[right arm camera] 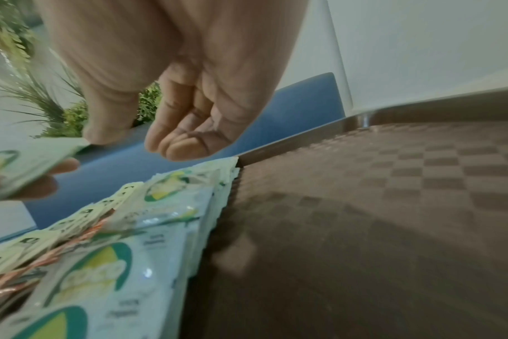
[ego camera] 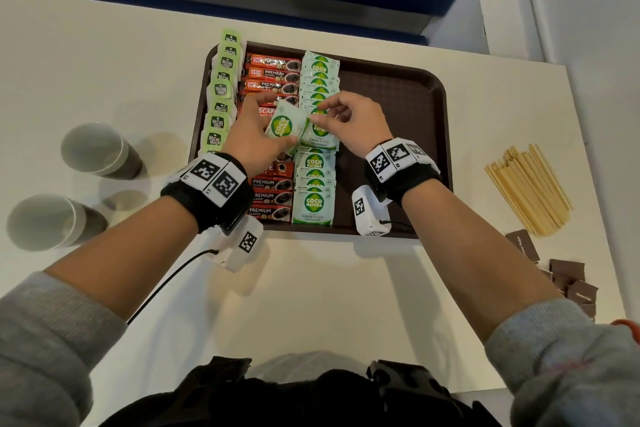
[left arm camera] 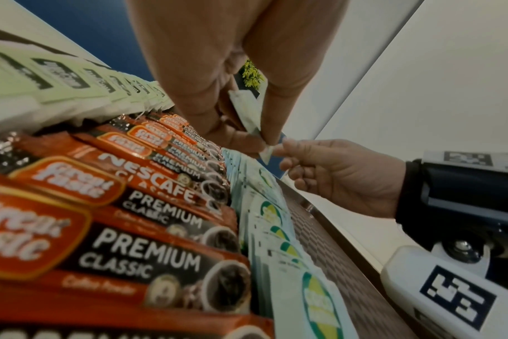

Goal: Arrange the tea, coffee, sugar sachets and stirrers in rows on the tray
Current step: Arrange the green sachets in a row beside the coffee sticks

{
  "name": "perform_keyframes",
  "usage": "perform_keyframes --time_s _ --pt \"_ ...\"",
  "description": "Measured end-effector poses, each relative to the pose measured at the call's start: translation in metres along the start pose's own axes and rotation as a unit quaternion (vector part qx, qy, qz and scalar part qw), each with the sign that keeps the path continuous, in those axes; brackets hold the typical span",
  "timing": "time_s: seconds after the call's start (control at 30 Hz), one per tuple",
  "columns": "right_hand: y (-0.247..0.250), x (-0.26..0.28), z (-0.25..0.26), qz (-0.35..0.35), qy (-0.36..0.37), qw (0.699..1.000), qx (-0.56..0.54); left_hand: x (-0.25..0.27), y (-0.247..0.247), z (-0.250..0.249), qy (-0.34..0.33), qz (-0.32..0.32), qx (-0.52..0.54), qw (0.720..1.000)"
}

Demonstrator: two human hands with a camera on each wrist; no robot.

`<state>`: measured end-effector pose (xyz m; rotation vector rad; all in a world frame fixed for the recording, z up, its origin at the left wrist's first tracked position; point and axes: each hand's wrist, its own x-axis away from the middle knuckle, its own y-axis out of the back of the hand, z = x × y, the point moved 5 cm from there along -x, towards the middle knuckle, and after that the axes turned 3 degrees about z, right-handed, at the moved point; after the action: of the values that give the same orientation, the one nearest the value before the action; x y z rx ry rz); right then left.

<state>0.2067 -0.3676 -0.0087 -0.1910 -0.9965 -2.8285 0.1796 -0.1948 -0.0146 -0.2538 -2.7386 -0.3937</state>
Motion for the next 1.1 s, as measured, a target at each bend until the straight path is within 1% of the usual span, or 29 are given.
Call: perform_keyframes --time_s 0.13,0.23,0.3,0.37,0.43,0.57,0.73,0.97,1.1 --pt "-0.008 -0.001 0.016 0.068 0.022 0.997 -0.01 -0.001 -0.004 0.002 0.009 0.024 -0.014 1.0" --pt "-0.013 -0.004 0.019 0.1 0.024 0.995 0.006 -0.001 -0.007 0.0 0.007 0.044 -0.019 0.999" --pt "-0.012 -0.003 0.02 0.114 0.021 0.993 -0.008 0.0 -0.006 -0.002 -0.005 0.038 -0.042 0.998" --pt "-0.006 -0.003 0.014 0.106 0.006 0.994 -0.026 -0.001 -0.004 -0.002 -0.016 0.019 -0.064 0.998" --pt "0.0 -0.001 0.006 0.092 -0.017 0.995 -0.044 -0.002 -0.004 0.0 -0.012 0.005 -0.063 0.998" --pt "0.002 0.002 -0.012 0.098 -0.036 0.993 -0.063 -0.005 -0.001 0.003 -0.014 -0.013 -0.083 0.996" --pt "-0.001 0.01 -0.022 0.105 -0.044 0.991 -0.064 -0.002 -0.004 0.003 -0.017 0.01 -0.134 0.991" --pt "-0.004 0.012 -0.027 0.078 -0.053 0.994 -0.065 0.004 -0.008 0.0 -0.012 0.023 -0.19 0.981" --pt "-0.005 0.013 -0.031 0.06 -0.057 0.996 -0.03 0.004 -0.008 0.002 -0.005 0.029 -0.2 0.979"
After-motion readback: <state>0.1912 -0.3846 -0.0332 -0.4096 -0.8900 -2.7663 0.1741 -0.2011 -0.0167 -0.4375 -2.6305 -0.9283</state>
